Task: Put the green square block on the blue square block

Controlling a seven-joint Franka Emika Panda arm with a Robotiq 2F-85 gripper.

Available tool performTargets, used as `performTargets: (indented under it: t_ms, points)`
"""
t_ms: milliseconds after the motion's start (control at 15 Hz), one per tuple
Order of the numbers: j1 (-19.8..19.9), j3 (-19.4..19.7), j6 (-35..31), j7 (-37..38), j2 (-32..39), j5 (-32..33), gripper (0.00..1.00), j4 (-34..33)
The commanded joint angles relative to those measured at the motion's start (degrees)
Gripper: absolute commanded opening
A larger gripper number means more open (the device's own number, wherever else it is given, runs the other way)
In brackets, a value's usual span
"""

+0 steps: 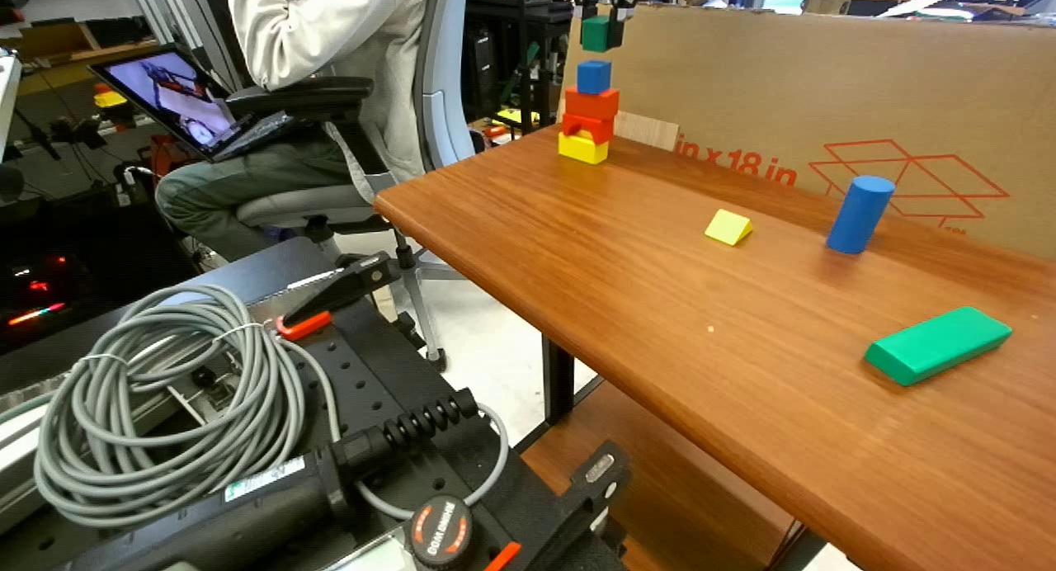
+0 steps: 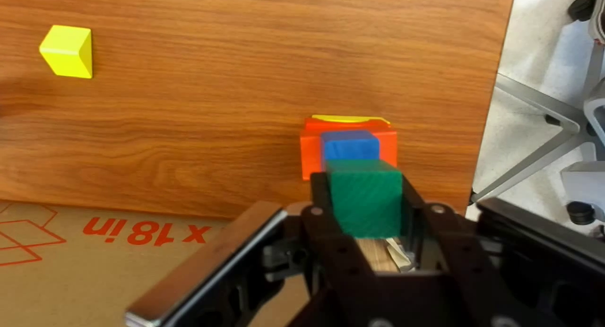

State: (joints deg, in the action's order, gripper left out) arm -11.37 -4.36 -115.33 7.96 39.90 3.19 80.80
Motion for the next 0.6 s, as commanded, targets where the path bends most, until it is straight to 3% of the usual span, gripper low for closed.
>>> performTargets:
  t_ms: [0, 333, 400, 533]
  points:
    - [-0.18, -0.14, 2.42, -0.46, 1.69, -0.62, 0.08, -2.3]
    - [-0.54, 0.11, 2.73, 0.16, 2.44, -0.3, 0.08, -2.62]
    - [-0.68, 0.18, 2.86, 0.38, 2.41, -0.17, 0.58, -2.71]
    - [-0.68, 0.04, 2.85, 0.11, 1.73, -0.2, 0.65, -2.28]
